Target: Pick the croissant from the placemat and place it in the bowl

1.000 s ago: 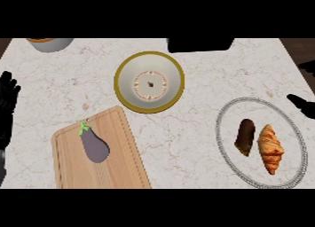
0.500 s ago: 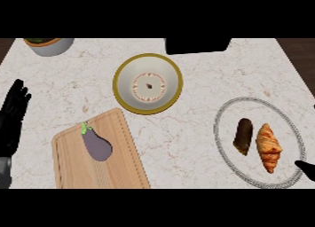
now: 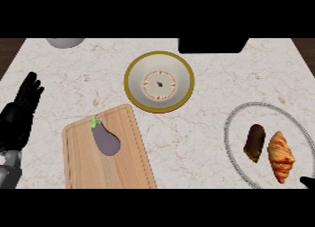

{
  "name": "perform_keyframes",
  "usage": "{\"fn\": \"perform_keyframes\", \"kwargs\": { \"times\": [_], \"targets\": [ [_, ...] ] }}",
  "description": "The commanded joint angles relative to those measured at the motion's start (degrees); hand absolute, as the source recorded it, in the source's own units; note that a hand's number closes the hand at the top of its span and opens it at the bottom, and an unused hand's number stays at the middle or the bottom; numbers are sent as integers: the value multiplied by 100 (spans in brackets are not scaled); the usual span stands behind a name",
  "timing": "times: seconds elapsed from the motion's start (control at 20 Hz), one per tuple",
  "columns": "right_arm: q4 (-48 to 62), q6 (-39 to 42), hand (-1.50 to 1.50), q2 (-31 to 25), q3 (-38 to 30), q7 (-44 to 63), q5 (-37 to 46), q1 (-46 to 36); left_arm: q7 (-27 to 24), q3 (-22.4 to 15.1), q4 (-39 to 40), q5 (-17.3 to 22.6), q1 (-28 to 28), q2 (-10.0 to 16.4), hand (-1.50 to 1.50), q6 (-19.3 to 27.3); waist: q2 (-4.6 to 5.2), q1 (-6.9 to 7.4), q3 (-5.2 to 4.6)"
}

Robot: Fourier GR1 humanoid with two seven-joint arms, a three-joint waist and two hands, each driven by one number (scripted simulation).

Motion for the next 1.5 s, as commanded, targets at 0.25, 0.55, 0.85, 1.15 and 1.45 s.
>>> {"fn": "perform_keyframes", "kwargs": {
  "times": [0.25, 0.55, 0.85, 1.15, 1.45],
  "targets": [
    [176, 2488, -150, -376, 70, 1155, -1425, -1028, 73, 19, 148, -71, -336, -52, 0, -207, 67, 212, -10],
    [1727, 3054, -150, 81, 360, 904, -1919, -1666, 174, -174, -120, -306, -212, -287, 0, 6, 60, 250, 7],
    [2430, 3734, -150, 746, 728, 1250, -2378, -2447, 446, 61, -213, -152, -271, -90, 0, -276, 39, 247, 6],
    [3261, 4163, -150, 839, 881, 1324, -2574, -2542, -120, 102, 186, -337, -165, -302, 0, -254, 46, 198, 3],
    [3307, 3905, -150, 872, 1273, 850, -1535, -2563, 78, 180, 383, -476, -462, -451, 0, -214, 30, 81, 8]
  ]
}}
